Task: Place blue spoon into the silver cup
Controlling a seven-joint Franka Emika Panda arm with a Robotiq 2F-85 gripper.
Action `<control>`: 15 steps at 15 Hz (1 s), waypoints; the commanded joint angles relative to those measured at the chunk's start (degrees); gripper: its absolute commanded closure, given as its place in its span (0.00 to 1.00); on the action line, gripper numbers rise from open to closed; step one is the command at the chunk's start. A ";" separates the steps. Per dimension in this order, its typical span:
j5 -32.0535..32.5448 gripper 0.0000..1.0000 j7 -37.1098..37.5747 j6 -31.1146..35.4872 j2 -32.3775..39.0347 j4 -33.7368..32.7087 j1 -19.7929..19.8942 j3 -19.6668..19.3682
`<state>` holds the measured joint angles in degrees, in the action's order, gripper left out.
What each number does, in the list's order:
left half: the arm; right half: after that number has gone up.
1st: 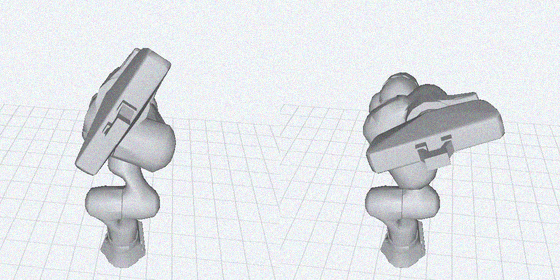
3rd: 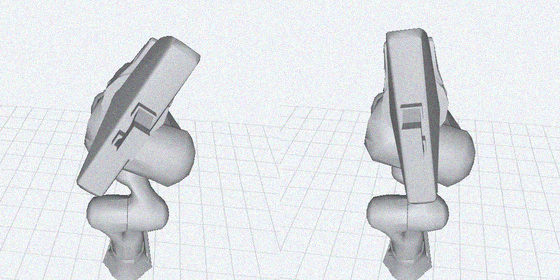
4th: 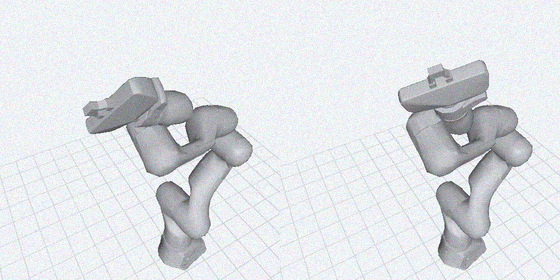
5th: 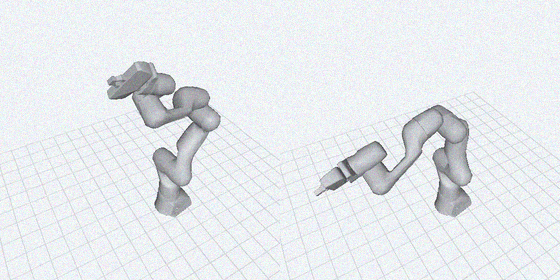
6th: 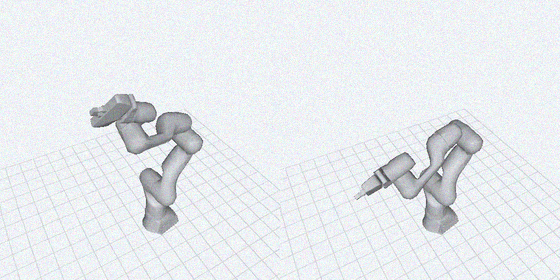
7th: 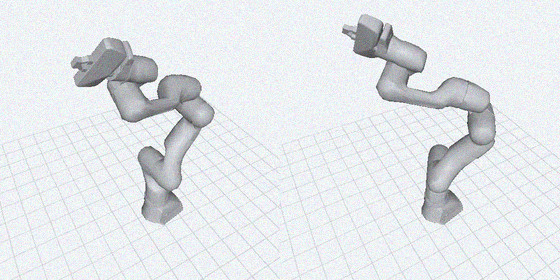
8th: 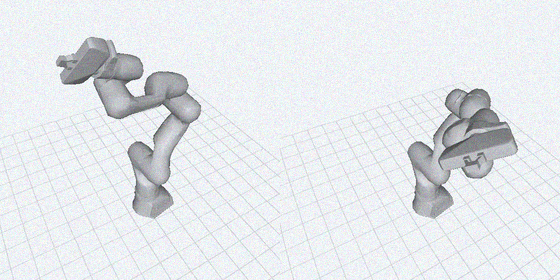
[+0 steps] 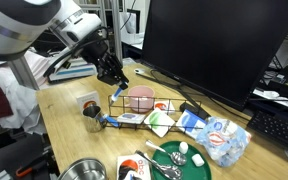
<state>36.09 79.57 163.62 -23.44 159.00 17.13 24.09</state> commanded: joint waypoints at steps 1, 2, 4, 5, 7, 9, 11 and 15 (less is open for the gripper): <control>0.10 0.93 -1.13 1.03 1.72 0.06 -2.49 -1.61; 0.13 0.93 -1.26 1.15 2.05 0.14 -3.10 -1.67; 0.21 0.93 -1.03 0.64 3.05 0.19 -4.17 -1.51; 0.25 0.93 -1.06 0.53 3.62 0.24 -4.74 -1.57; -0.47 0.93 -1.84 1.01 5.41 0.32 -6.60 -2.26; -0.18 0.93 -1.75 1.07 6.74 0.37 -7.40 -2.36; 1.03 0.93 -1.33 1.20 7.35 0.38 -7.05 -2.26; 1.58 0.93 -3.47 1.50 7.94 0.37 -6.03 -4.03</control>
<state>36.21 78.42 163.64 -16.04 159.38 10.49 21.72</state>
